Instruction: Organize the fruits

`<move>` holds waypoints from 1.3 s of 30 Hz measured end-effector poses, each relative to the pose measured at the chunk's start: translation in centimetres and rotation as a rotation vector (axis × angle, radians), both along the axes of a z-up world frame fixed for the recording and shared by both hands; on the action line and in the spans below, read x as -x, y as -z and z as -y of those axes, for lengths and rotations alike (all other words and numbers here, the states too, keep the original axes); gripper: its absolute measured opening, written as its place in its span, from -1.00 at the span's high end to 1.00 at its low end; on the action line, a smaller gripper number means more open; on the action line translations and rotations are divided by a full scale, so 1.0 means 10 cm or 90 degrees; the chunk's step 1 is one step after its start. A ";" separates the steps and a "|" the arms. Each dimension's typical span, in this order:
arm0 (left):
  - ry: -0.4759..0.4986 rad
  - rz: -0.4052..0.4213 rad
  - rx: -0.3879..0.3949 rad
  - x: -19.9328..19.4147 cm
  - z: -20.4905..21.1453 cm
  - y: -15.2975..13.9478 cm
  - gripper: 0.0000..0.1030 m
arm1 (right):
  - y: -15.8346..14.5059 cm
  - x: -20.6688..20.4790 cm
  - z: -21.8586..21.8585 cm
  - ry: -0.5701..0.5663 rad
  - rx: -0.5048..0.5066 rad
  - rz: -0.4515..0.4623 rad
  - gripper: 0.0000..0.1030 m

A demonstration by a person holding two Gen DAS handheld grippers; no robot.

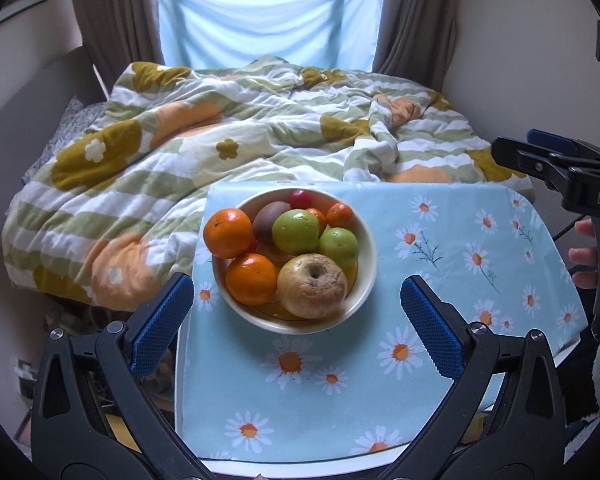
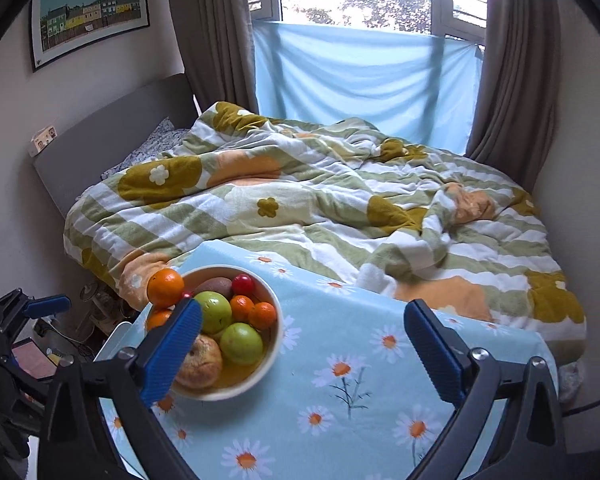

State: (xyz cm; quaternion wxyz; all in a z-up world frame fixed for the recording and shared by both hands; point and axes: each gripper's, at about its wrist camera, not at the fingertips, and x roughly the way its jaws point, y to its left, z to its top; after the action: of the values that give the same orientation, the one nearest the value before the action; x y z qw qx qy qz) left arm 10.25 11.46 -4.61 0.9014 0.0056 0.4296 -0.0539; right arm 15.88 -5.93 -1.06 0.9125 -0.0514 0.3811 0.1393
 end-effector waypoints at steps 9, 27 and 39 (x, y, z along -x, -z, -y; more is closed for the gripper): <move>-0.021 0.066 0.017 0.43 0.42 -0.40 -1.00 | -0.22 0.86 0.72 0.147 0.045 0.018 -0.99; 0.005 0.107 -0.005 0.75 0.83 -0.52 -1.00 | -0.17 1.44 1.05 0.214 0.033 0.013 -0.99; -0.002 0.112 -0.016 0.76 0.84 -0.55 -1.00 | -0.22 1.41 1.11 0.215 0.023 0.023 -0.99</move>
State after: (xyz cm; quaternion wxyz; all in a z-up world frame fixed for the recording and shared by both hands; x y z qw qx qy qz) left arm 2.64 3.03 0.89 0.9357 0.0212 0.3492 -0.0465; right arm 1.79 -16.99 1.19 0.9285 -0.0057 0.3705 -0.0238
